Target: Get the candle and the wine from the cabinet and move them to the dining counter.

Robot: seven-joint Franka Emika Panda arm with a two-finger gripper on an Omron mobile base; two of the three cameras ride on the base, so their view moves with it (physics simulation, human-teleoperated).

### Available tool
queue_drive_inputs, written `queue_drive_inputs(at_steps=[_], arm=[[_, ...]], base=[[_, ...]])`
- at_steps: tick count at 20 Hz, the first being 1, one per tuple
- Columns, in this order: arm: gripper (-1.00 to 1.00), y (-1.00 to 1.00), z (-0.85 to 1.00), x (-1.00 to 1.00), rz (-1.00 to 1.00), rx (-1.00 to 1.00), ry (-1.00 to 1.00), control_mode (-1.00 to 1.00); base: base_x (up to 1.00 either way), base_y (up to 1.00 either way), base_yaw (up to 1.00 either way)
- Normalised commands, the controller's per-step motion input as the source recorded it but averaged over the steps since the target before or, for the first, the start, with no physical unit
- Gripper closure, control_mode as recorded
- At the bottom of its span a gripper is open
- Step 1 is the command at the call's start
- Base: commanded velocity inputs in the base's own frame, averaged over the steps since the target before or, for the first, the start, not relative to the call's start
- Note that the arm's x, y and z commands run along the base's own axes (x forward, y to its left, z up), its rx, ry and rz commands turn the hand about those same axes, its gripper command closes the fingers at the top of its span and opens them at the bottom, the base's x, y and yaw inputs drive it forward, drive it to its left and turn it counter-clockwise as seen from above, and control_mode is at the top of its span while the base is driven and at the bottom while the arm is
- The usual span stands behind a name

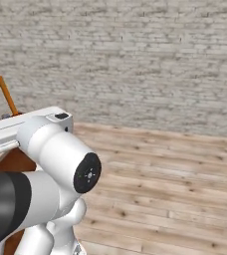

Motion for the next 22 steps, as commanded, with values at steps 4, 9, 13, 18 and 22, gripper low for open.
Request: queue_drive_inputs(at_steps=[4, 9, 13, 18, 22], arm=[[1.0, 0.0, 0.0, 0.0, 0.0, 0.0, 0.0, 1.0], [1.0, 0.0, 0.0, 0.0, 0.0, 0.0, 0.0, 1.0], [1.0, 0.0, 0.0, 0.0, 0.0, 0.0, 0.0, 1.0], [1.0, 0.0, 0.0, 0.0, 0.0, 0.0, 0.0, 1.0], [1.0, 0.0, 0.0, 0.0, 0.0, 0.0, 0.0, 1.0]], base=[[0.79, -0.22, 0.1], [0.79, -0.22, 0.1], [0.78, -0.22, 0.11], [0.77, -0.23, 0.11], [0.76, -0.25, 0.11]])
